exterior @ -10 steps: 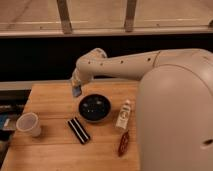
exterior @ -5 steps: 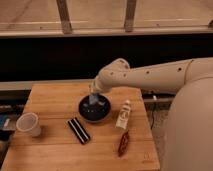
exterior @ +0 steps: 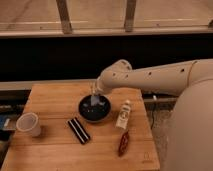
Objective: Place the white sponge in the ceramic bowl
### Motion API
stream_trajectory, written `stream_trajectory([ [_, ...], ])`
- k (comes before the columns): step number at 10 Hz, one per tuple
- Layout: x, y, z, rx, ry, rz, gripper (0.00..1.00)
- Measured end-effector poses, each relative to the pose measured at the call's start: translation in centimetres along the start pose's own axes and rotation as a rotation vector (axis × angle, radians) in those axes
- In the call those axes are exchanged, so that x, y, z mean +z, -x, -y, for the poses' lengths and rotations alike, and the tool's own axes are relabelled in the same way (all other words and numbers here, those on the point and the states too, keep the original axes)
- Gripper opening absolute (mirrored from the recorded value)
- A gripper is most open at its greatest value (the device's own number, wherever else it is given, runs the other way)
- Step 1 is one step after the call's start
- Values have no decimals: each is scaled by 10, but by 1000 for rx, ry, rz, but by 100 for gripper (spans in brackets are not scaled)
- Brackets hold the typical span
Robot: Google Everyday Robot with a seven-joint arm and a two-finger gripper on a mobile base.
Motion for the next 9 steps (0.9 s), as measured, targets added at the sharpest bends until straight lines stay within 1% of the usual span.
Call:
stream_trajectory([
  [1,1,0,-2,-3,1,-1,51],
  [2,1,0,-3,-4,2,-2,59],
  [4,1,0,-2,-3,2,-2,79],
  [5,1,0,-2,-3,2,-2,80],
  [9,2,-1,-1,-2,1,-3,80],
])
